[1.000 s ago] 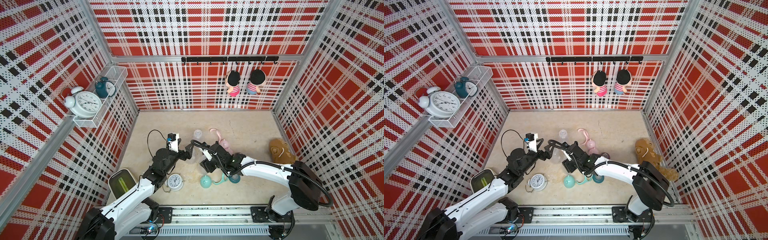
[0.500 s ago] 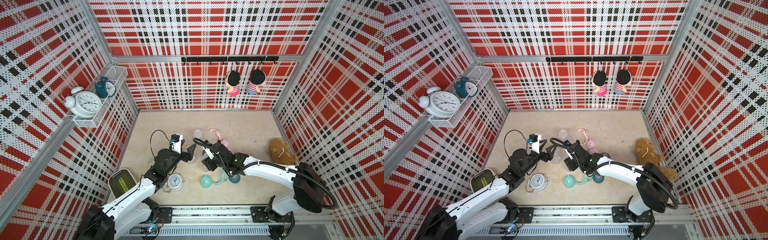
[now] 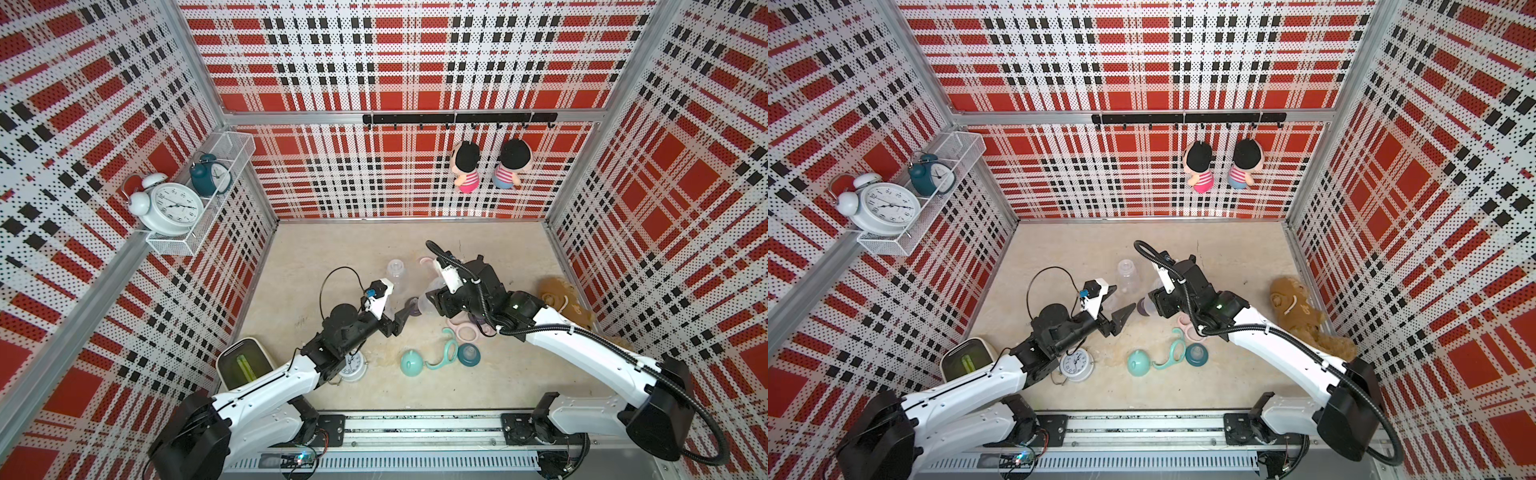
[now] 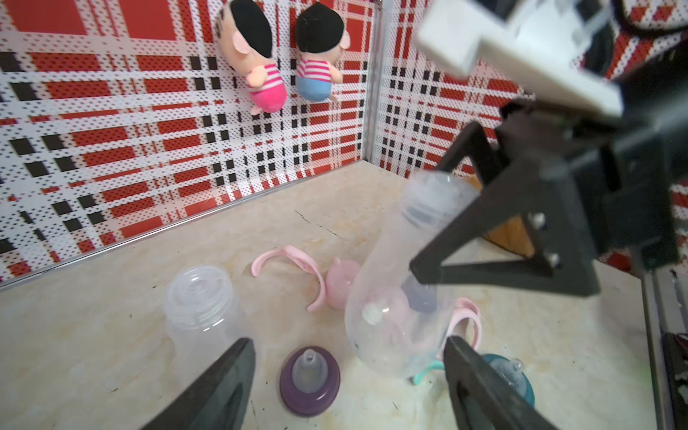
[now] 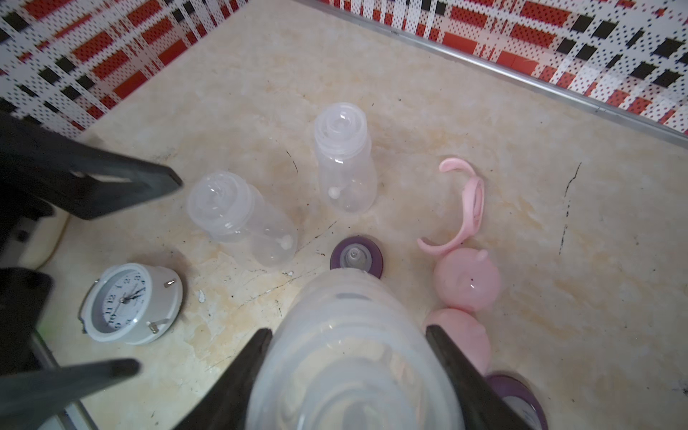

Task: Assemble the baby bottles
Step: Pick up the baby bottle from the center of the board.

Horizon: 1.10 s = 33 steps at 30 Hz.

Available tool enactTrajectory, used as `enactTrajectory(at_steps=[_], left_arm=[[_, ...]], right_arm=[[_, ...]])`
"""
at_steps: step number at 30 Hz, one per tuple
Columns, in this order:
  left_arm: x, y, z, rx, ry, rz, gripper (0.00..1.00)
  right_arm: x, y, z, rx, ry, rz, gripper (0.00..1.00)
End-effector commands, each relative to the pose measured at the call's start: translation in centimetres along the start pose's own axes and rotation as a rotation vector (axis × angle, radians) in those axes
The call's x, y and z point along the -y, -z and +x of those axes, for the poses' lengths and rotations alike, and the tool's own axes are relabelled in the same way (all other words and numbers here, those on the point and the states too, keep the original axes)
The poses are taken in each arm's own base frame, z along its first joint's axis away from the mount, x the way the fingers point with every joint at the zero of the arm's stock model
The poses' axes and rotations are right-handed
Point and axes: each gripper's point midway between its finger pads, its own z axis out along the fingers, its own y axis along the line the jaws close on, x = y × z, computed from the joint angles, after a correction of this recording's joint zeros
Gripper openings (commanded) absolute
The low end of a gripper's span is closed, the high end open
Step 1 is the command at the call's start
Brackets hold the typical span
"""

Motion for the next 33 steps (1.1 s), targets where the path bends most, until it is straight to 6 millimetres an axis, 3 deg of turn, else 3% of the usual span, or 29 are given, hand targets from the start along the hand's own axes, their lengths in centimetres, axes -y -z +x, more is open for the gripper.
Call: enactTrajectory(at_steps=[1, 6, 11, 16, 19, 28, 33], left_arm=[[1.7, -1.0, -1.2, 0.037, -0.088, 0.071, 0.82], [3.5, -2.6, 0.2, -0.005, -0.13, 0.146, 0.83], [4.7, -3.1, 0.0, 0.021, -0.138, 0.186, 0.83], [4.8, -2.5, -0.7, 0.071, -0.154, 0.179, 0.89], [4.7, -1.9, -0.9, 0.097, -0.162, 0.167, 0.98], [5.1, -1.8, -1.1, 0.114, -0.168, 0.173, 1.0], [4.9, -1.8, -1.2, 0.124, -0.155, 0.164, 0.93]], right_arm=[[-0.3, 2.5, -1.8, 0.032, 0.008, -0.046, 0.54], [-1.5, 4.9, -3.7, 0.067, 0.008, -0.122, 0.54], [-3.0, 5.9, -4.7, 0.076, 0.009, -0.205, 0.54], [-4.0, 5.9, -4.6, 0.061, 0.017, -0.267, 0.54], [-4.7, 5.8, -4.5, 0.046, 0.022, -0.313, 0.54], [-6.5, 5.4, -5.0, 0.015, 0.018, -0.442, 0.54], [-6.5, 4.8, -5.0, -0.004, 0.02, -0.439, 0.54]])
